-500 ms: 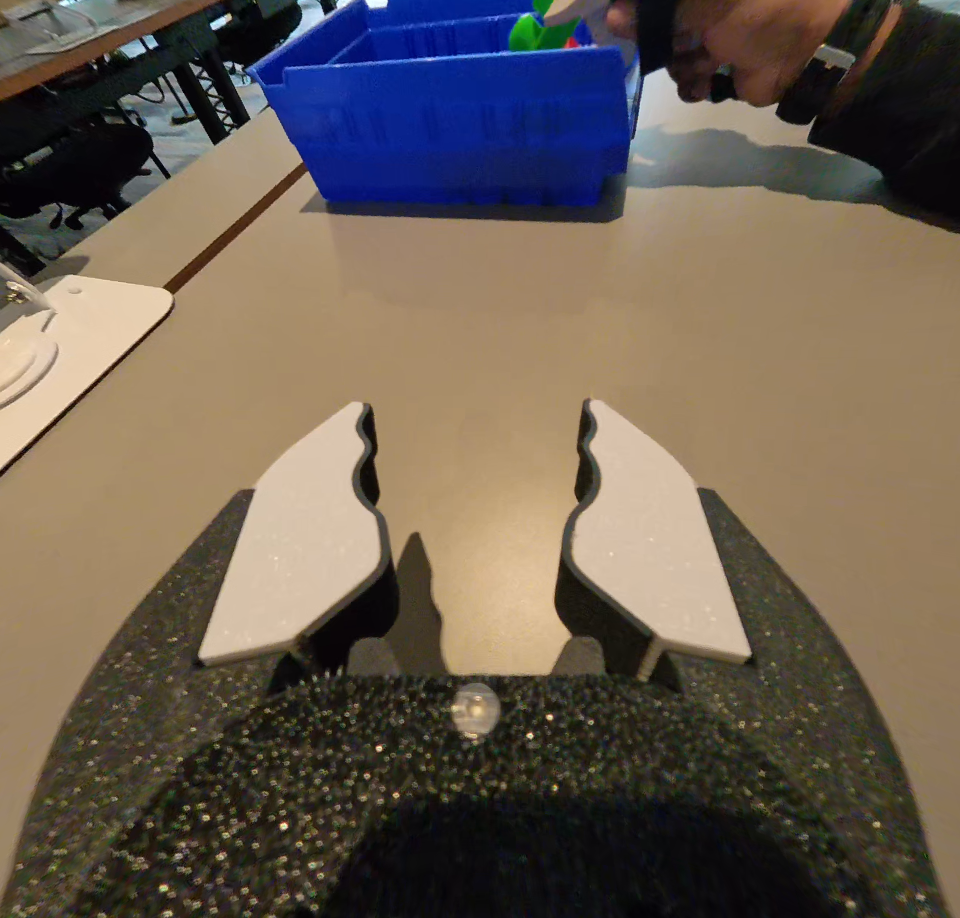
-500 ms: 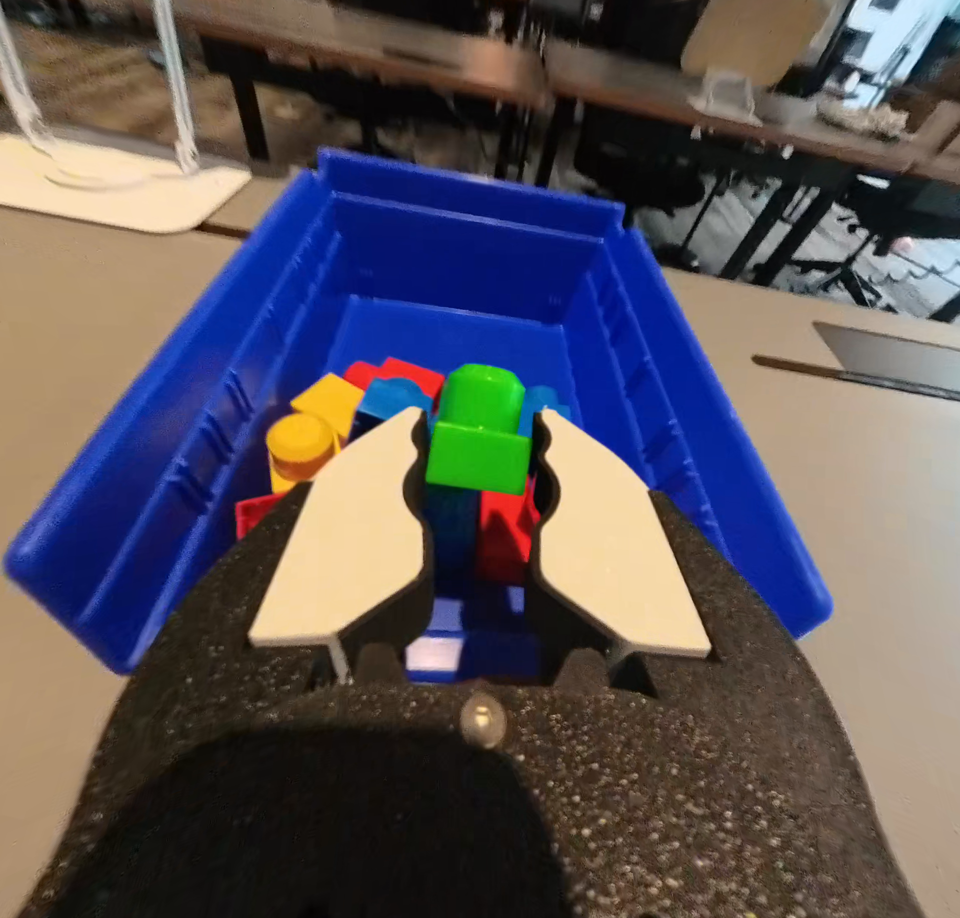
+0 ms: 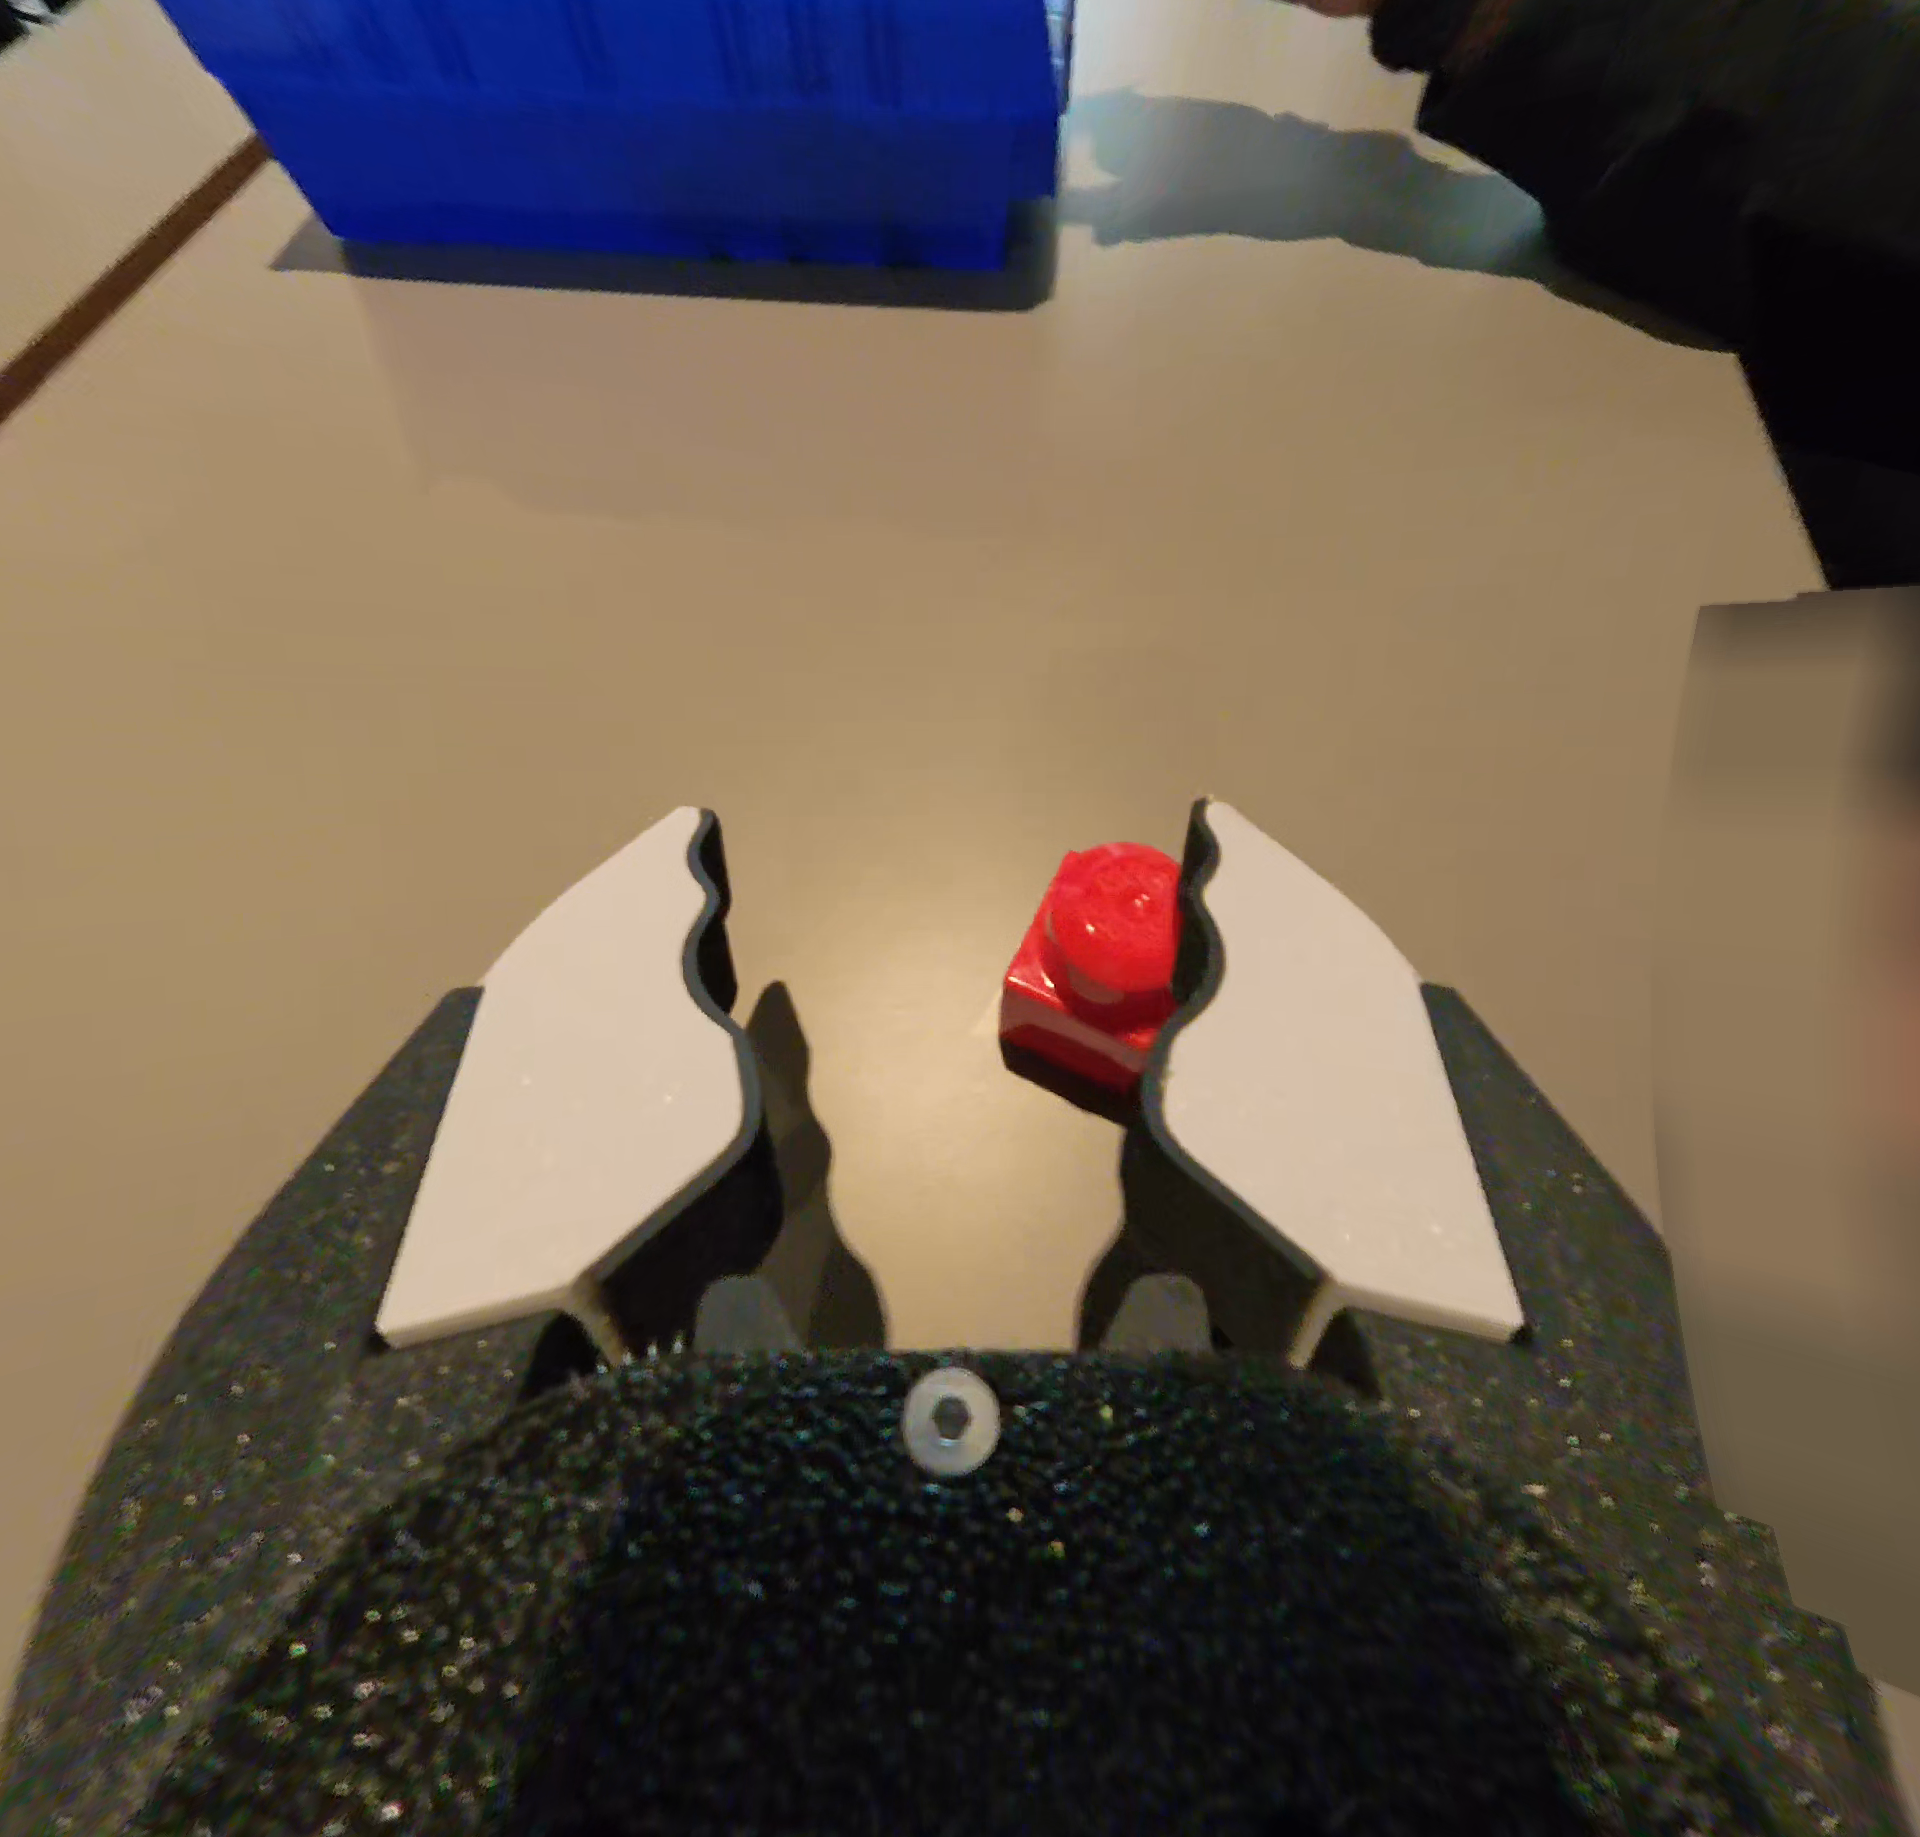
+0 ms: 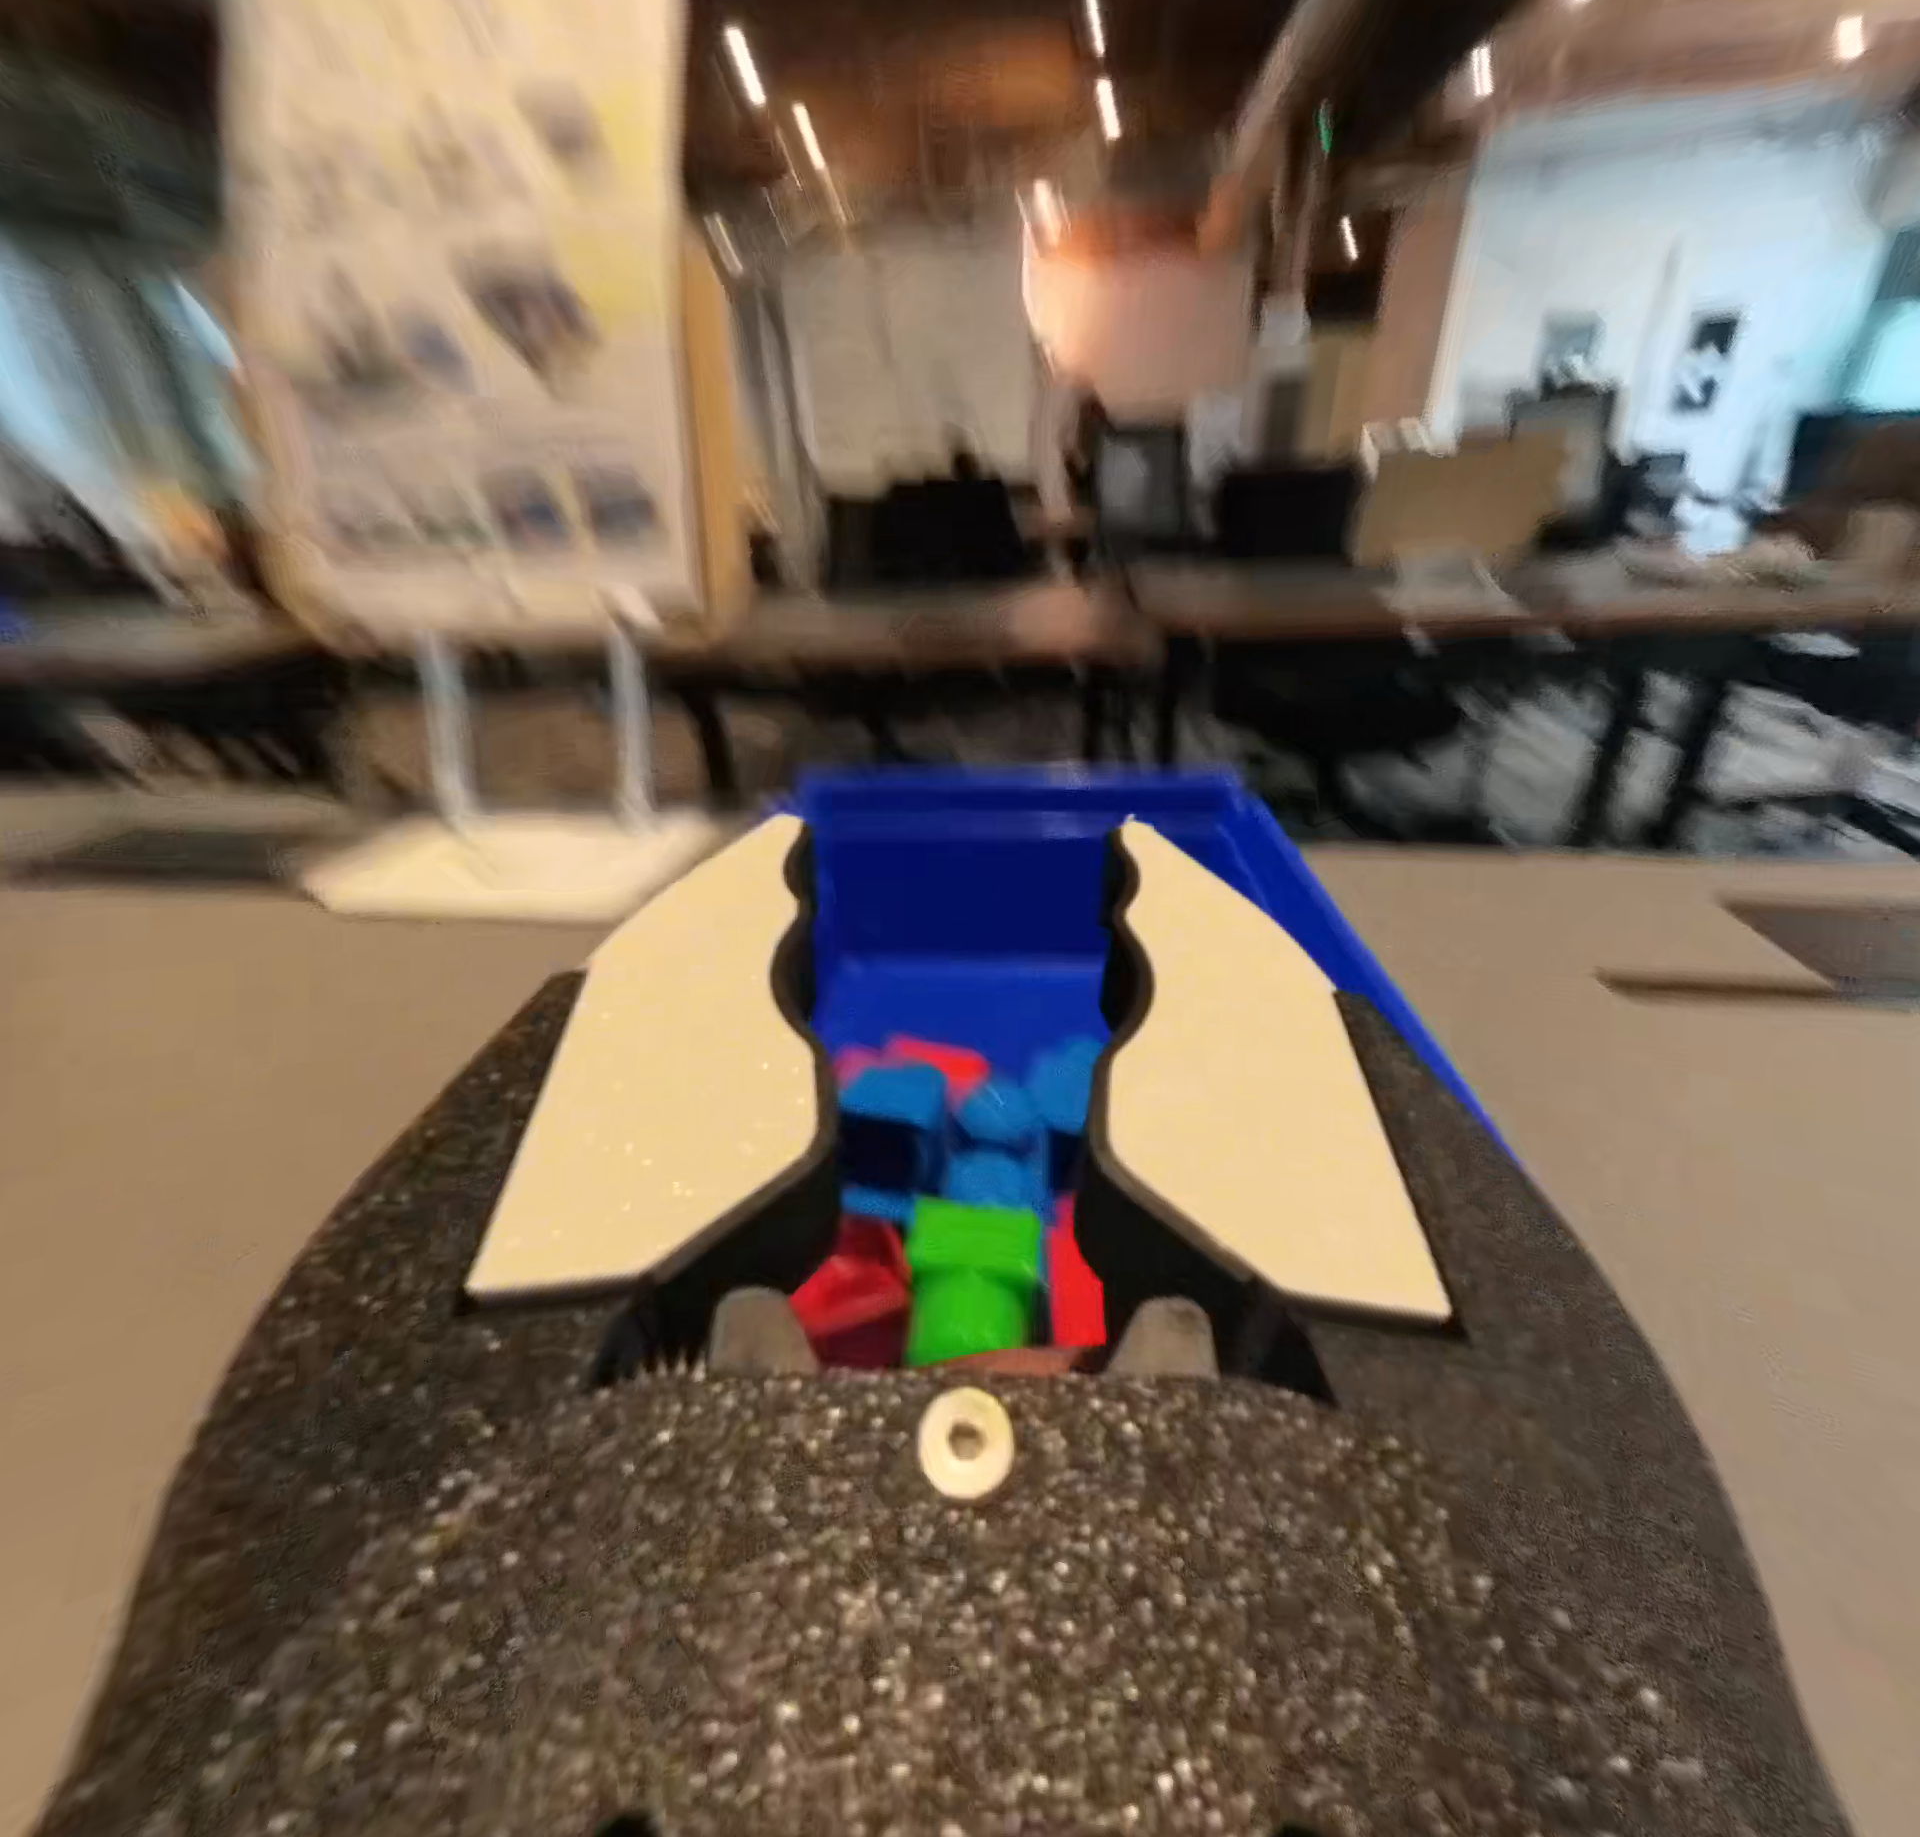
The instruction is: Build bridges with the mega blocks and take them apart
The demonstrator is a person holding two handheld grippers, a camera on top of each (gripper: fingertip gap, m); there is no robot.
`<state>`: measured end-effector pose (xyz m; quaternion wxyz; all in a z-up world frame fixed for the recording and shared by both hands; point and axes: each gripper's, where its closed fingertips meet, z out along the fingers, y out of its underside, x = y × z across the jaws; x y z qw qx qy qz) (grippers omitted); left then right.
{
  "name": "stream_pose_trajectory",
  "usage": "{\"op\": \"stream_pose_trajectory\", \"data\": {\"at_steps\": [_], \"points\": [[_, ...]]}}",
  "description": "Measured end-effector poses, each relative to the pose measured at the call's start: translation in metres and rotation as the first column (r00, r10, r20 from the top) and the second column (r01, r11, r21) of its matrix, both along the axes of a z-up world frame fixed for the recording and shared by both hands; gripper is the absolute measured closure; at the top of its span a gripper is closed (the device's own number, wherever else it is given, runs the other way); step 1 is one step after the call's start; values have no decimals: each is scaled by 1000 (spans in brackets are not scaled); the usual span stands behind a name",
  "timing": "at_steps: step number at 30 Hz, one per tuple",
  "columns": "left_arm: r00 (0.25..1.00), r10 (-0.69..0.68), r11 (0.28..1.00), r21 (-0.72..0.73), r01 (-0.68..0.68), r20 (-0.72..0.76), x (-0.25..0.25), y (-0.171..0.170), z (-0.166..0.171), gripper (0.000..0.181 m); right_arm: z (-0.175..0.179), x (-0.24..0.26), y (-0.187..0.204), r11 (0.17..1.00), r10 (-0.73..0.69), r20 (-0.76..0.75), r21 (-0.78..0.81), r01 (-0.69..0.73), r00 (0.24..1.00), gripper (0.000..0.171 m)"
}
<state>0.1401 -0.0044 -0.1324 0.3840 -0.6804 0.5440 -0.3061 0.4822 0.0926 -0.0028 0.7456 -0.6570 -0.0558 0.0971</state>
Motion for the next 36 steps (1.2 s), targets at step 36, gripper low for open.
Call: {"op": "stream_pose_trajectory", "data": {"at_steps": [36], "points": [[955,-195,981,45,190,222,37,-38,25,145,-123,-315,-133,490,824,492,-371,-789,280,109]]}}
